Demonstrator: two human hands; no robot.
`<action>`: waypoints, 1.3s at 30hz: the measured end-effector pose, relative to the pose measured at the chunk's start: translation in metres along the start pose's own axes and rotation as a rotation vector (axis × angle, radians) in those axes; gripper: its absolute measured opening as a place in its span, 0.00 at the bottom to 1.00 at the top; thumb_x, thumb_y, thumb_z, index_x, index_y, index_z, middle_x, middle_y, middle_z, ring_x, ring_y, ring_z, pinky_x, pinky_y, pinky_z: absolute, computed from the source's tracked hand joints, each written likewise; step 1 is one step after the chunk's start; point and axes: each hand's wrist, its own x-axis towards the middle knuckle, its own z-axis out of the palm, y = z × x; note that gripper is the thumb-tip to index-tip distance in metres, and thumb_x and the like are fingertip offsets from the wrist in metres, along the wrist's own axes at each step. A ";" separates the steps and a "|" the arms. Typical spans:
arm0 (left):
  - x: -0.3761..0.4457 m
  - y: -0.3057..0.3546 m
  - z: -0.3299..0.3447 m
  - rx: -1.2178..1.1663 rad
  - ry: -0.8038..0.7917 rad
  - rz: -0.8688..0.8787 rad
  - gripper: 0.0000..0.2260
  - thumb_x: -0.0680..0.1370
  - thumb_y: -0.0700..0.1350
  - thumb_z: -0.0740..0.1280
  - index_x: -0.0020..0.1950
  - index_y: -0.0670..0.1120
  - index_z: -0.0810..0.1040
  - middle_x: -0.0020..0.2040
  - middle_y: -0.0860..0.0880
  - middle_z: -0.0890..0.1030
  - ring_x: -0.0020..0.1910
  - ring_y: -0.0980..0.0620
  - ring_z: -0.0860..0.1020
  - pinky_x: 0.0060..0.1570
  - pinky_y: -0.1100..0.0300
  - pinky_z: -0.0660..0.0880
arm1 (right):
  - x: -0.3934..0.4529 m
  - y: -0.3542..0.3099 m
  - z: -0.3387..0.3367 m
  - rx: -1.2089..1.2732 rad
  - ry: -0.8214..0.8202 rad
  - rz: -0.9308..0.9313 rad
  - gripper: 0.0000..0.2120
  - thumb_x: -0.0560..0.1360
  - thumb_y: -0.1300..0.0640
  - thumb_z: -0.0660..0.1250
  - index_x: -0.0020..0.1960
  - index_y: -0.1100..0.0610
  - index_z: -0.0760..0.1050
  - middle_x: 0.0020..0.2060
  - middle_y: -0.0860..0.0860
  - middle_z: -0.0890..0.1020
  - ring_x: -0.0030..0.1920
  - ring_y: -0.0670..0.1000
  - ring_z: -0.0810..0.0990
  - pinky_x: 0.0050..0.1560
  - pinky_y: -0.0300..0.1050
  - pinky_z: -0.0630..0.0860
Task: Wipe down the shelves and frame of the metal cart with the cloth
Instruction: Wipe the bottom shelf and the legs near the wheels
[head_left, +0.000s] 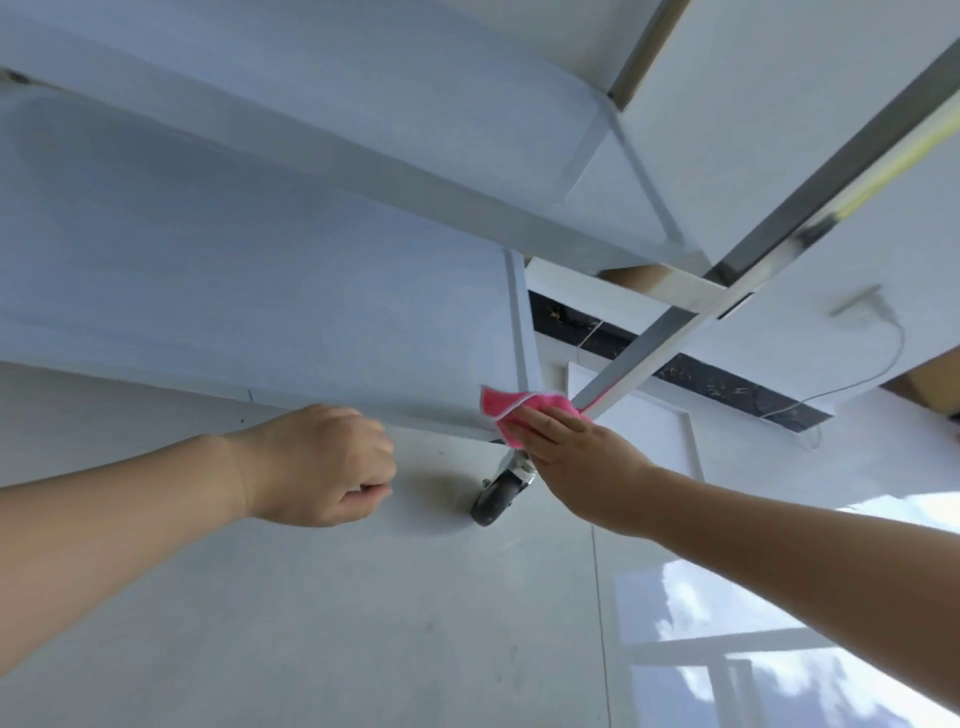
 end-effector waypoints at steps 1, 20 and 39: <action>0.005 0.001 0.000 -0.005 0.010 0.021 0.13 0.71 0.46 0.68 0.29 0.48 0.67 0.28 0.52 0.71 0.29 0.50 0.70 0.30 0.62 0.68 | -0.007 0.007 -0.009 -0.045 0.005 0.023 0.22 0.74 0.58 0.53 0.64 0.63 0.73 0.70 0.57 0.69 0.72 0.59 0.63 0.70 0.56 0.63; 0.007 0.005 0.003 -0.009 0.014 0.077 0.14 0.74 0.49 0.62 0.30 0.49 0.65 0.28 0.52 0.68 0.28 0.52 0.68 0.28 0.61 0.69 | -0.036 0.074 -0.050 -0.520 -0.214 0.130 0.22 0.79 0.60 0.49 0.68 0.72 0.53 0.64 0.69 0.66 0.62 0.68 0.67 0.67 0.61 0.62; -0.031 0.011 -0.028 0.014 -0.059 -0.113 0.12 0.74 0.49 0.61 0.31 0.48 0.69 0.29 0.52 0.71 0.30 0.51 0.71 0.29 0.62 0.68 | 0.026 0.004 0.000 -0.229 -0.323 0.123 0.21 0.73 0.59 0.65 0.63 0.66 0.68 0.58 0.64 0.71 0.57 0.66 0.71 0.66 0.68 0.61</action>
